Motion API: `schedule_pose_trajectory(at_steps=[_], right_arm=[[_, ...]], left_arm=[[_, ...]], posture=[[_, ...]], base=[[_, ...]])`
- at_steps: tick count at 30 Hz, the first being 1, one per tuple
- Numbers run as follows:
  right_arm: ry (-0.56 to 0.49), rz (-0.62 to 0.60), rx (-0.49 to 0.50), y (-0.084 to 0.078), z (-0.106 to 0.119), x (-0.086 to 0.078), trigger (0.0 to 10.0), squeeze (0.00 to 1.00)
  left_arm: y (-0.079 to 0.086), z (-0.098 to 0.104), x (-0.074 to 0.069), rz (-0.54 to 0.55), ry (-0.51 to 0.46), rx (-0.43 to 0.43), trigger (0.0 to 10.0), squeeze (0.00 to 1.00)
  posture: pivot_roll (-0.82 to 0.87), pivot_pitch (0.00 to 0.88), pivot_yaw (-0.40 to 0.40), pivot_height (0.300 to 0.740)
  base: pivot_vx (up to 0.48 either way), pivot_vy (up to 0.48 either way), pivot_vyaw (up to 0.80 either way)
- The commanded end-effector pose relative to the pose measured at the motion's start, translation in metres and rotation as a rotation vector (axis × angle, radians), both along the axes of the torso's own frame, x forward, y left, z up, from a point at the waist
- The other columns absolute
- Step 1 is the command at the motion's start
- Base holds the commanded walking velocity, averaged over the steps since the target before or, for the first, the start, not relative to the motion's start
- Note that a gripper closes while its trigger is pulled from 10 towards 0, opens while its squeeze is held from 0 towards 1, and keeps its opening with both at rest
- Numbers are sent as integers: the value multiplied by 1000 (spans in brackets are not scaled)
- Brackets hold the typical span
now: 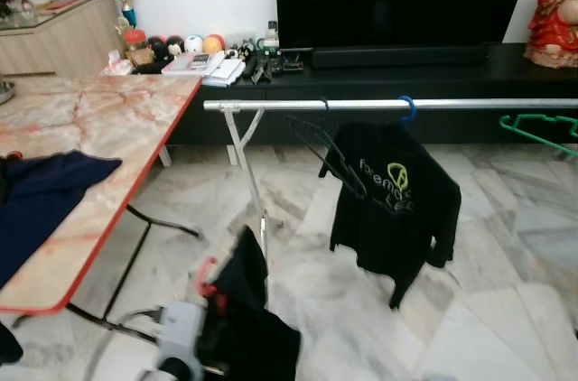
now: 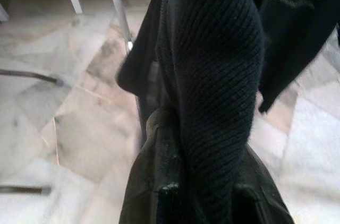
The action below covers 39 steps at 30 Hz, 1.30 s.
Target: Hang hanger
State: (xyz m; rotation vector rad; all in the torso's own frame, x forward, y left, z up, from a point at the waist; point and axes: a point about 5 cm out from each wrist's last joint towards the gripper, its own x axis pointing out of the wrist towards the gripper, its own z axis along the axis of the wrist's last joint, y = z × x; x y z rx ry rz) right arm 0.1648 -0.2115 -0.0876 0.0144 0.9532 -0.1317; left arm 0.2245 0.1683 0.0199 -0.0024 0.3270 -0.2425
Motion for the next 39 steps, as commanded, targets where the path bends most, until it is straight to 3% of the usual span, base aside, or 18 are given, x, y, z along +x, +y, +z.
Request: schedule_pose_trajectory(at_steps=[1,9,35,39], right_arm=[[-2,20,27,13,-1,3,10000,0],[10,23,23,12,-2,0,10000,0],[2,37,17,21,0,9,10000,0],[3,33,15,17,-2,3,10000,0]], left_arm=[[11,5,3,36,-24,30,10000,0],[12,5,5,39,-30,43,10000,0],[14,6,6,37,-36,46,10000,0],[15,6,6,33,-38,44,10000,0]], posture=[[65,36,11,740],[59,46,12,740],[63,17,21,740],[63,3,22,740]], base=[[0,0,0],[0,-96,0],[0,-479,0],[0,-476,0]])
